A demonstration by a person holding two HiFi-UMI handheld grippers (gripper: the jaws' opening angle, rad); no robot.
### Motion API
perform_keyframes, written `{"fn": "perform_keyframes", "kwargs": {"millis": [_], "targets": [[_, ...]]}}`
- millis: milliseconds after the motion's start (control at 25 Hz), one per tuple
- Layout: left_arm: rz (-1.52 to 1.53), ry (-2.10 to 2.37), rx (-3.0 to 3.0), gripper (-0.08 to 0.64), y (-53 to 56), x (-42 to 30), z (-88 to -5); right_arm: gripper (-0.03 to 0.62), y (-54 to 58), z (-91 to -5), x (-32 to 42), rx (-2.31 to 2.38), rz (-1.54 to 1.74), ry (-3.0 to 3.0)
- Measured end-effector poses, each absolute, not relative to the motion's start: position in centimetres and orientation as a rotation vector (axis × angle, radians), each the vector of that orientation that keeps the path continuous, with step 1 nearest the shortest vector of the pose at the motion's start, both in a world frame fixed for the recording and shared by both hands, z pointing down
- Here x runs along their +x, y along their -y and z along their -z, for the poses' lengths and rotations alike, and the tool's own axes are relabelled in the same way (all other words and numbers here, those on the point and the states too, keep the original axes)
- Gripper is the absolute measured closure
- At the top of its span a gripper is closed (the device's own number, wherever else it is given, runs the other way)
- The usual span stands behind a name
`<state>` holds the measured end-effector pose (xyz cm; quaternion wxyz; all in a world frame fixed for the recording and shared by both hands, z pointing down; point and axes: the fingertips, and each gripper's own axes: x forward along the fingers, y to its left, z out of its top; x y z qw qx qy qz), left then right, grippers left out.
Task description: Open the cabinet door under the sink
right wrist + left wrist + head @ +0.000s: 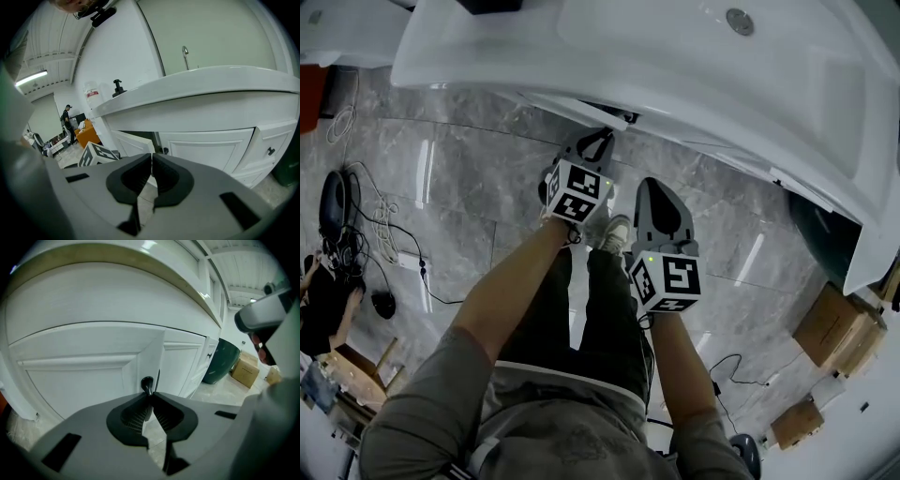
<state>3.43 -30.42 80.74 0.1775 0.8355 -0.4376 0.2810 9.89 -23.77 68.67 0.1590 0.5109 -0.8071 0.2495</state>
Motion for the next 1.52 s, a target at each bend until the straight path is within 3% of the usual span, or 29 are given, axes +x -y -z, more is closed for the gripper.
{"fn": "perform_keyframes", "kwargs": {"millis": [800,1360,1520], "targets": [[-0.851,1.024,2.596,0.514,16.8,-5.6,-81.1,0.561,16.1,-71.2,-0.9,1.065,-0.849,2.383],[-0.904,1.380,2.311,0.512,12.6,-24.5,-81.3,0.561,12.1,-72.5,-10.3,0.737,-0.859,2.382],[-0.665,1.496,2.088,0.511,12.9,-28.0,-81.2,0.561,12.3,-71.8,-9.9,0.709,-0.838,2.377]]}}
